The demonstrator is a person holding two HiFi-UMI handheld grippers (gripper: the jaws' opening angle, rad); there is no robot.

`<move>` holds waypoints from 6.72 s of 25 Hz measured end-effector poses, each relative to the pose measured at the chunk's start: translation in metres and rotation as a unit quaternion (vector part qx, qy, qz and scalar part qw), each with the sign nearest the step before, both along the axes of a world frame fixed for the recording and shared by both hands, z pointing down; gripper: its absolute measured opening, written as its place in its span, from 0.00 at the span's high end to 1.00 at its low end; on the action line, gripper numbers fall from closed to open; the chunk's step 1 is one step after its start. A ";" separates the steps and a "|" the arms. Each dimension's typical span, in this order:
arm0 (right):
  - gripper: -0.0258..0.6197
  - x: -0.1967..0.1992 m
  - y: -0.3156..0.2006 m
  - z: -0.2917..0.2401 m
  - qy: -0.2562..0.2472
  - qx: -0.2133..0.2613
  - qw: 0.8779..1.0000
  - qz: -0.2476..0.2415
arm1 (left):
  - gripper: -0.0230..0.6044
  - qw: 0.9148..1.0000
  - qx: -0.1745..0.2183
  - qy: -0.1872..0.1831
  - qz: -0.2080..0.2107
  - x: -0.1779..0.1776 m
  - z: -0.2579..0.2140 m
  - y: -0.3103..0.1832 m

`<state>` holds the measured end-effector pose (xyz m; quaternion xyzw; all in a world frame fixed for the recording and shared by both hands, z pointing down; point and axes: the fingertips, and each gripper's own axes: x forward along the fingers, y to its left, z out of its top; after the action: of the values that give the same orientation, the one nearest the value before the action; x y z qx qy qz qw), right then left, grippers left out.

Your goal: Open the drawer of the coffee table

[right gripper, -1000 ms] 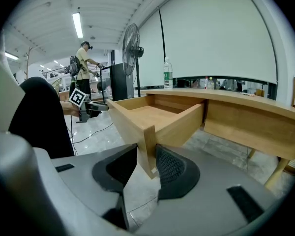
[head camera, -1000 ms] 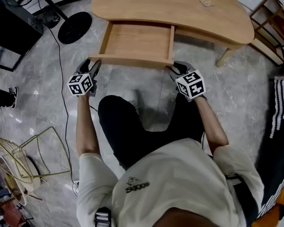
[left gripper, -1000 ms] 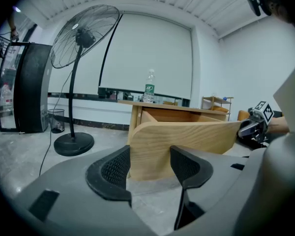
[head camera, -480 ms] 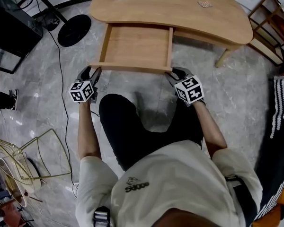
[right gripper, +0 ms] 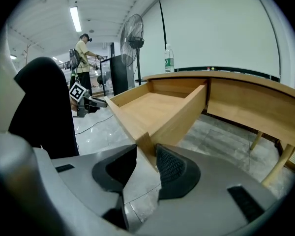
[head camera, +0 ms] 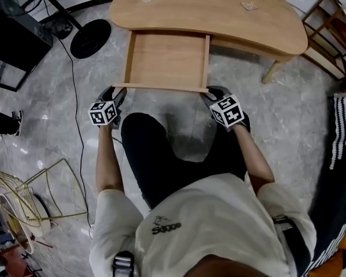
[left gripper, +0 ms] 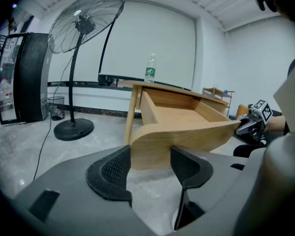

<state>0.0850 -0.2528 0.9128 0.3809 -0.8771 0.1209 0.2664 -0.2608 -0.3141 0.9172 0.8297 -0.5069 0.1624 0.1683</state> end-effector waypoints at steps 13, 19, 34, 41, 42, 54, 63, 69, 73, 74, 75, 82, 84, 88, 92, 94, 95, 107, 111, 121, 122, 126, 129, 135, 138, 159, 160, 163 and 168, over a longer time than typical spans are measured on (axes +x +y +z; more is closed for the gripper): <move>0.77 0.001 -0.001 0.023 0.019 -0.007 1.000 -0.016 | 0.55 1.000 -0.027 -0.005 -0.001 0.002 0.024 0.000; 0.76 0.001 -0.002 0.022 0.017 -0.004 1.000 -0.019 | 0.55 0.999 -0.034 0.007 0.008 -0.002 0.027 -0.002; 0.95 0.151 -0.074 -0.067 0.034 0.057 0.995 0.081 | 0.93 0.990 0.077 -0.049 -0.108 -0.098 -0.083 -0.026; 0.95 0.122 -0.136 -0.172 0.040 0.197 0.974 0.099 | 0.93 0.976 0.164 -0.129 -0.067 -0.054 -0.166 -0.077; 0.95 0.114 -0.145 -0.184 0.032 0.210 0.972 0.101 | 0.93 0.973 0.176 -0.132 -0.064 -0.047 -0.178 -0.084; 0.95 0.037 -0.233 -0.245 0.021 0.265 0.962 0.063 | 0.93 0.960 0.242 -0.139 -0.007 0.028 -0.242 -0.169; 0.95 0.020 -0.291 -0.361 0.013 0.233 0.971 0.056 | 0.93 0.959 0.220 -0.180 0.010 0.018 -0.356 -0.226; 0.95 0.018 -0.304 -0.490 0.031 0.234 0.970 0.049 | 0.93 0.957 0.227 -0.179 0.000 0.015 -0.488 -0.240; 0.95 0.019 -0.301 -0.575 0.031 0.238 0.970 0.049 | 0.93 0.958 0.232 -0.167 0.011 0.024 -0.574 -0.242; 0.95 0.019 -0.298 -0.598 0.031 0.240 0.969 0.048 | 0.93 0.959 0.234 -0.162 0.014 0.026 -0.598 -0.240; 0.95 0.018 -0.294 -0.622 0.031 0.241 0.969 0.048 | 0.93 0.959 0.237 -0.156 0.016 0.027 -0.622 -0.237; 0.95 0.017 -0.257 -0.756 0.041 0.251 0.966 0.053 | 0.93 0.956 0.252 -0.150 0.018 0.030 -0.757 -0.205; 0.95 0.015 -0.247 -0.790 0.046 0.261 0.963 0.054 | 0.93 0.956 0.251 -0.154 0.020 0.031 -0.787 -0.193; 0.95 0.008 -0.223 -0.832 0.048 0.272 0.960 0.050 | 0.93 0.954 0.241 -0.168 0.053 0.041 -0.816 -0.164; 0.95 0.015 -0.188 -0.868 0.026 0.286 0.957 0.043 | 0.94 0.949 0.261 -0.159 0.081 0.069 -0.848 -0.126; 0.95 0.023 -0.167 -0.883 0.017 0.289 0.956 0.045 | 0.93 0.946 0.268 -0.162 0.084 0.082 -0.862 -0.105; 0.95 0.029 -0.155 -0.887 0.015 0.291 0.955 0.046 | 0.93 0.945 0.270 -0.163 0.083 0.088 -0.867 -0.094; 0.95 0.080 0.004 -0.893 0.008 0.292 0.956 0.023 | 0.93 0.953 0.255 -0.158 0.036 0.137 -0.882 0.072; 0.95 0.075 0.040 -0.900 0.007 0.290 0.957 0.004 | 0.93 0.955 0.255 -0.153 0.017 0.137 -0.891 0.115; 0.95 0.037 0.078 -0.918 0.004 0.303 0.953 -0.011 | 0.93 0.949 0.268 -0.163 -0.019 0.098 -0.913 0.166; 0.95 0.031 0.081 -0.919 0.003 0.304 0.953 -0.010 | 0.93 0.949 0.270 -0.164 -0.019 0.092 -0.915 0.170; 0.95 -0.001 0.096 -0.929 -0.008 0.308 0.951 -0.009 | 0.93 0.946 0.276 -0.172 -0.013 0.065 -0.920 0.189; 0.95 -0.039 0.110 -0.935 -0.013 0.311 0.950 -0.009 | 0.93 0.945 0.279 -0.168 -0.010 0.033 -0.925 0.201; 0.95 -0.096 0.128 -0.929 -0.001 0.311 0.950 -0.012 | 0.93 0.941 0.292 -0.169 -0.015 -0.015 -0.928 0.218; 0.95 -0.120 0.135 -0.924 0.002 0.308 0.951 -0.012 | 0.93 0.941 0.292 -0.171 -0.013 -0.035 -0.925 0.226; 0.95 -0.205 0.154 -0.929 0.008 0.322 0.946 -0.028 | 0.93 0.939 0.299 -0.172 -0.013 -0.110 -0.923 0.254; 0.95 -0.204 0.153 -0.929 0.009 0.321 0.947 -0.027 | 0.93 0.939 0.299 -0.172 -0.013 -0.110 -0.923 0.253; 0.95 -0.199 0.150 -0.929 0.011 0.320 0.947 -0.026 | 0.93 0.939 0.299 -0.171 -0.012 -0.106 -0.923 0.250; 0.95 -0.194 0.145 -0.928 0.012 0.318 0.948 -0.026 | 0.93 0.939 0.298 -0.171 -0.011 -0.101 -0.923 0.245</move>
<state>-0.1091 -0.1076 -0.0151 0.4245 -0.8761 -0.1763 0.1453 -0.3614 -0.0694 -0.0058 0.7959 -0.5620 0.1417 -0.1746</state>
